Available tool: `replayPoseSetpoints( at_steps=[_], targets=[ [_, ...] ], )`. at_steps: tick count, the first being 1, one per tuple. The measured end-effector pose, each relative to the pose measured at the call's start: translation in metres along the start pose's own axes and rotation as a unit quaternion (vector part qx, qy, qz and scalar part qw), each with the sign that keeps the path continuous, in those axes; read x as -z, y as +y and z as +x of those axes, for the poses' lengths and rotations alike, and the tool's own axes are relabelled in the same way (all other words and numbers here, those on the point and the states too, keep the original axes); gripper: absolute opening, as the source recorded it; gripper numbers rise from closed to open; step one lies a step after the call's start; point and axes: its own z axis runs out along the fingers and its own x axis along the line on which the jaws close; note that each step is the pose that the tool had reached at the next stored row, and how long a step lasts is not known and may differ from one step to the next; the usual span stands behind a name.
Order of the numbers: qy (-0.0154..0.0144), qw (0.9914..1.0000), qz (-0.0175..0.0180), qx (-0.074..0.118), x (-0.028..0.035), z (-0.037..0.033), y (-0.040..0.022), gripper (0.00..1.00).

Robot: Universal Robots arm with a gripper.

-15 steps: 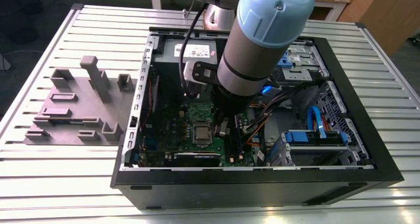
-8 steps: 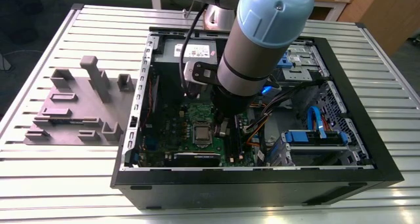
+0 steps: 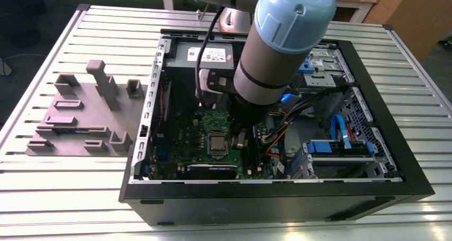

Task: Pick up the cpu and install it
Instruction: 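Install the first cpu locking lever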

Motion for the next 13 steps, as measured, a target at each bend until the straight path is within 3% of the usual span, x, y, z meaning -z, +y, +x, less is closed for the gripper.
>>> replayPoseSetpoints(
  at_steps=[13],
  targets=[
    [0.0010, 0.99996, -0.0004, 0.009, -0.0050, 0.0034, -0.0023, 0.10]
  ],
)
